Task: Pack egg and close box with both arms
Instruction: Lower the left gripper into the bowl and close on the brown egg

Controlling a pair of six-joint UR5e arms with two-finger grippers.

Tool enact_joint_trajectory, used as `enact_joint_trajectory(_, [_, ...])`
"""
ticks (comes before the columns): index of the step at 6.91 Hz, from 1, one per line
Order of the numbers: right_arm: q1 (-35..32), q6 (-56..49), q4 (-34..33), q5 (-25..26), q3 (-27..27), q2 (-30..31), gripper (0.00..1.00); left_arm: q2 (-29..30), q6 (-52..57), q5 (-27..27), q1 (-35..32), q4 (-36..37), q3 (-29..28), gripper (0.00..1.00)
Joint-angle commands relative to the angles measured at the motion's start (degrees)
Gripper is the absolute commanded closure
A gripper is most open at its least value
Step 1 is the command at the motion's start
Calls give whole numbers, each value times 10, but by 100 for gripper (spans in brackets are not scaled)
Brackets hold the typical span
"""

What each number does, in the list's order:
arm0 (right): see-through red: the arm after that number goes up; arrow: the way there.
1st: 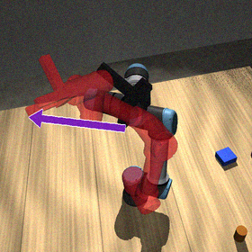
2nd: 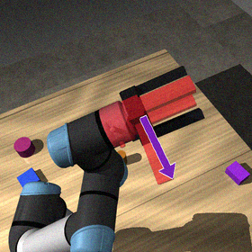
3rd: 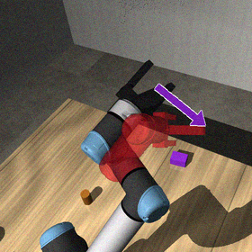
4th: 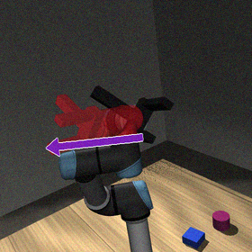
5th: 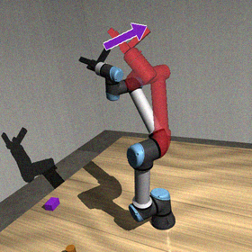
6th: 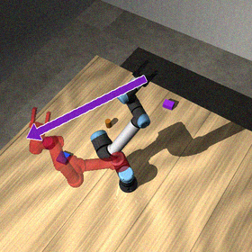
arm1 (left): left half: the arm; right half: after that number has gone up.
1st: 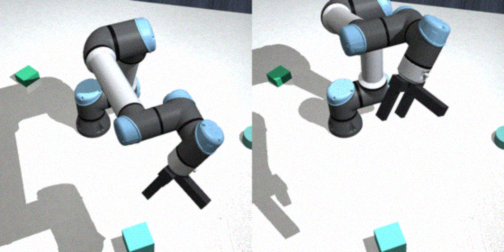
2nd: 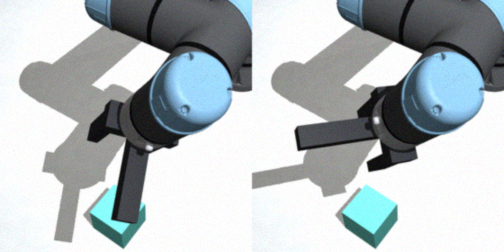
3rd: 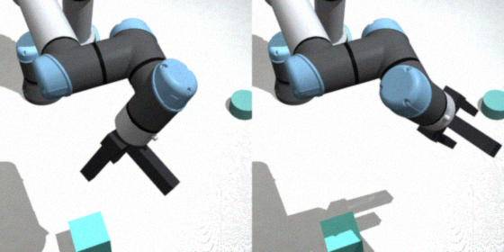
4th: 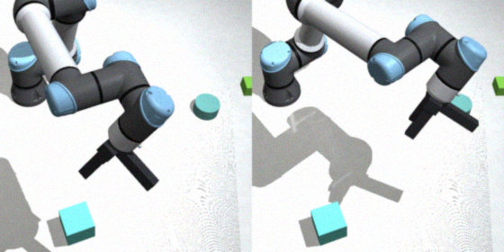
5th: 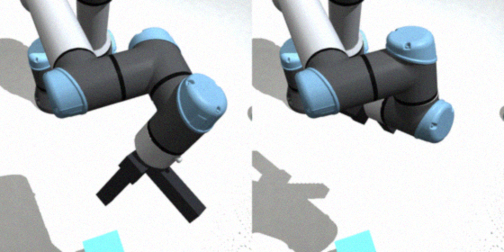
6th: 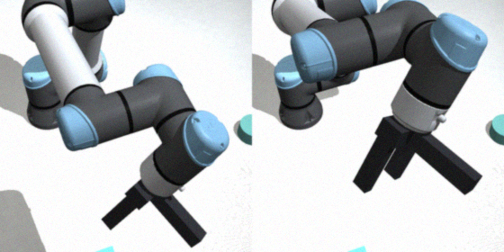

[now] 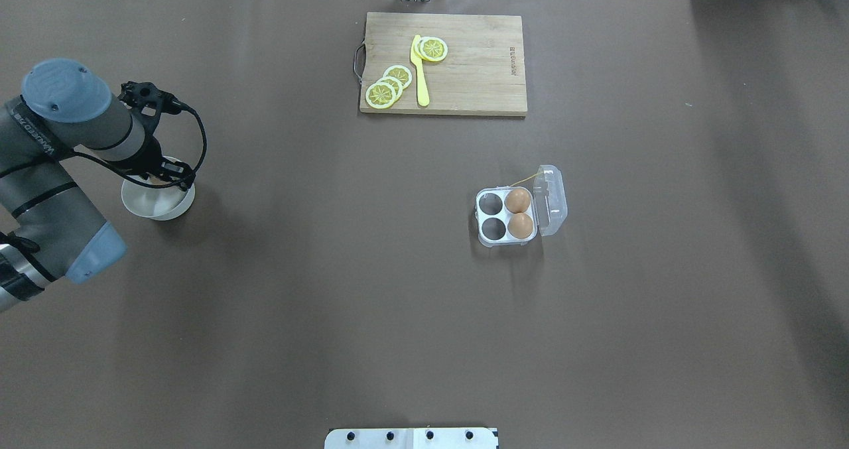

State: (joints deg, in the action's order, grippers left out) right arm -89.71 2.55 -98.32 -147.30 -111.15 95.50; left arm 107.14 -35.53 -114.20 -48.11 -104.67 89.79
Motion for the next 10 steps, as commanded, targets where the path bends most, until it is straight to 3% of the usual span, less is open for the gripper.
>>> enact_joint_trajectory(1, [0, 0, 0, 0, -2, 3, 0, 0, -1, 0, 1, -4, -3, 25])
enact_joint_trajectory(4, [-5, 0, 0, 0, -2, 2, 0, 0, 0, -1, -1, -9, -2, 51])
enact_joint_trajectory(7, [-6, 0, 0, 0, -1, 1, 0, -11, 5, -3, -8, -27, 5, 53])
enact_joint_trajectory(10, [-6, 0, 0, 0, -1, 2, 0, -85, 4, -8, -8, -23, 100, 53])
